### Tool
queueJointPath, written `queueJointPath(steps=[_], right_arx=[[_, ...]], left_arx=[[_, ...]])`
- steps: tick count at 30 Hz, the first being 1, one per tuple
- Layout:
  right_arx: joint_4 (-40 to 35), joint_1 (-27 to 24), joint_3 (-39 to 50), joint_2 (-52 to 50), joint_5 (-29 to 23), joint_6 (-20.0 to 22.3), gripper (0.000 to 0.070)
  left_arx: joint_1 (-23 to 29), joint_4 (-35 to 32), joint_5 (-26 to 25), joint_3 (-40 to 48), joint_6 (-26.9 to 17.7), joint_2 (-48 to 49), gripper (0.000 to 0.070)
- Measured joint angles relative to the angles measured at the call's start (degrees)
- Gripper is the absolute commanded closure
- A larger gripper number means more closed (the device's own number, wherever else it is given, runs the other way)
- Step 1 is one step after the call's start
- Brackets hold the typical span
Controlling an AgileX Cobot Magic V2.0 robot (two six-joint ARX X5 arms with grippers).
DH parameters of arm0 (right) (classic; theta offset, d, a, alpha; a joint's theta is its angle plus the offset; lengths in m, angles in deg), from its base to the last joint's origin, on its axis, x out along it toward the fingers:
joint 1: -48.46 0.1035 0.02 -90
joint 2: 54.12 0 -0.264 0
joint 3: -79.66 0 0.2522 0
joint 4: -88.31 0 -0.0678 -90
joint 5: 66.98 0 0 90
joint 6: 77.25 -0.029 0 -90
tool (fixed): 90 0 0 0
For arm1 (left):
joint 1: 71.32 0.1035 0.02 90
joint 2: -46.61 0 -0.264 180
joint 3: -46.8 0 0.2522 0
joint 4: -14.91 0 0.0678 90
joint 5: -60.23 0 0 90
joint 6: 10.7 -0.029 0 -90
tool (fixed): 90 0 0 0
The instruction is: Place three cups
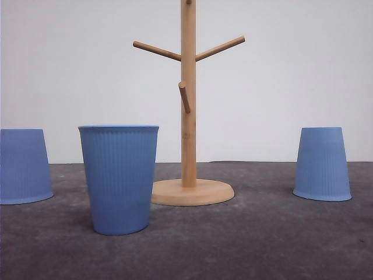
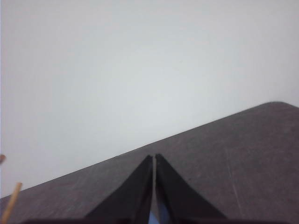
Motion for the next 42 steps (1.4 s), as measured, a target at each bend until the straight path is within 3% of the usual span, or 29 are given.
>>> queueJointPath(steps=[7,10,16,21,29,36,42], right_arx=[[13.5,0.0,-13.5,8.2,2.2,1.5,0.0693],[18.6,0.0,-18.7,12.6,5.1,4.7,0.0693],[27.2,0.0,-26.3,22.4,10.8,14.1,0.0693],[28.6,2.2,-29.1,28.3,12.1,22.2,0.0693],[29.6,16.1,-29.2,30.1,5.3,30.1,0.0693],[31.2,24.6,-29.2,32.8,4.5,31.9,0.0693],[32.2,25.5,-29.2,34.3,4.8,31.9,0.0692]], left_arx=[[0.0,17.2,-0.1,-15.8,-5.7,-10.3,0.0697],[0.0,22.0,-1.3,-20.3,-9.1,-14.4,0.0697],[-0.3,31.2,-9.2,-27.3,-14.9,-23.2,0.0697],[-4.1,32.7,-7.6,-30.8,-17.5,-27.8,0.0697],[-13.0,37.7,-0.3,-35.8,-25.3,-33.4,0.0697],[-18.5,39.8,1.0,-37.6,-31.3,-36.6,0.0697],[-21.0,40.6,1.0,-37.6,-33.8,-38.2,0.0697]])
